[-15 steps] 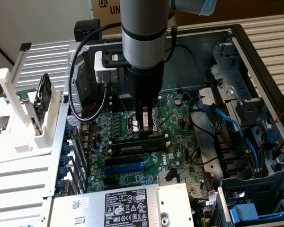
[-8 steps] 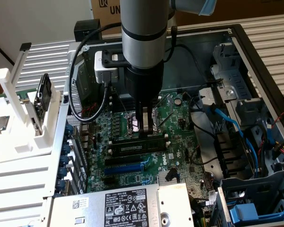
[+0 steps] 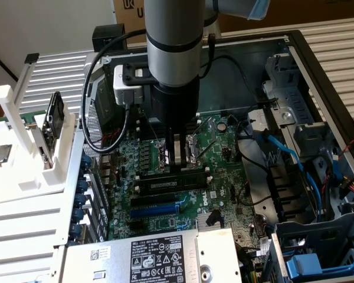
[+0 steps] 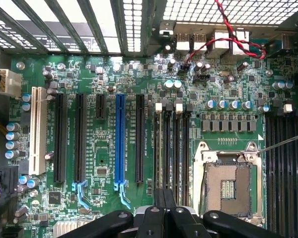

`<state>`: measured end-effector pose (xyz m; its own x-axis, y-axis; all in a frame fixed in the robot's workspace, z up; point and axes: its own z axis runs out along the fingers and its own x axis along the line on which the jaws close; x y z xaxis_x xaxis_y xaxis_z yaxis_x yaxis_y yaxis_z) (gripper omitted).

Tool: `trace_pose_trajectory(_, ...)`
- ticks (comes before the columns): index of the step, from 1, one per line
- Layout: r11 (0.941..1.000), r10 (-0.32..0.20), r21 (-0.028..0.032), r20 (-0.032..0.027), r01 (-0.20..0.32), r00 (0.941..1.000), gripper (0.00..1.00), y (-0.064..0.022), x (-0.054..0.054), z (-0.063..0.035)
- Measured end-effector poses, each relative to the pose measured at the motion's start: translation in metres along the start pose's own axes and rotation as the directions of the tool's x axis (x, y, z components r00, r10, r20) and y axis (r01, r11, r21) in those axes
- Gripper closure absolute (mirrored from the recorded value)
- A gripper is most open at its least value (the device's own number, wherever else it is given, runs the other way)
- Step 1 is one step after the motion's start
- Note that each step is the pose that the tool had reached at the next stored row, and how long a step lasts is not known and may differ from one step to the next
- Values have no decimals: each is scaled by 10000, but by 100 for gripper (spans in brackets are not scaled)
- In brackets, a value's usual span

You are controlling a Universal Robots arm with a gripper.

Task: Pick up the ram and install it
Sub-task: 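Press down the ram until it locks into place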

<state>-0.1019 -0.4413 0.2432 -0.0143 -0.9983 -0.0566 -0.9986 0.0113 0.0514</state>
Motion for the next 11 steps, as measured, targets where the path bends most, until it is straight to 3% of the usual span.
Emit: trace_pose_trajectory(11, 10000, -4, 66, -8, 4, 10000, 90, 16, -10, 48)
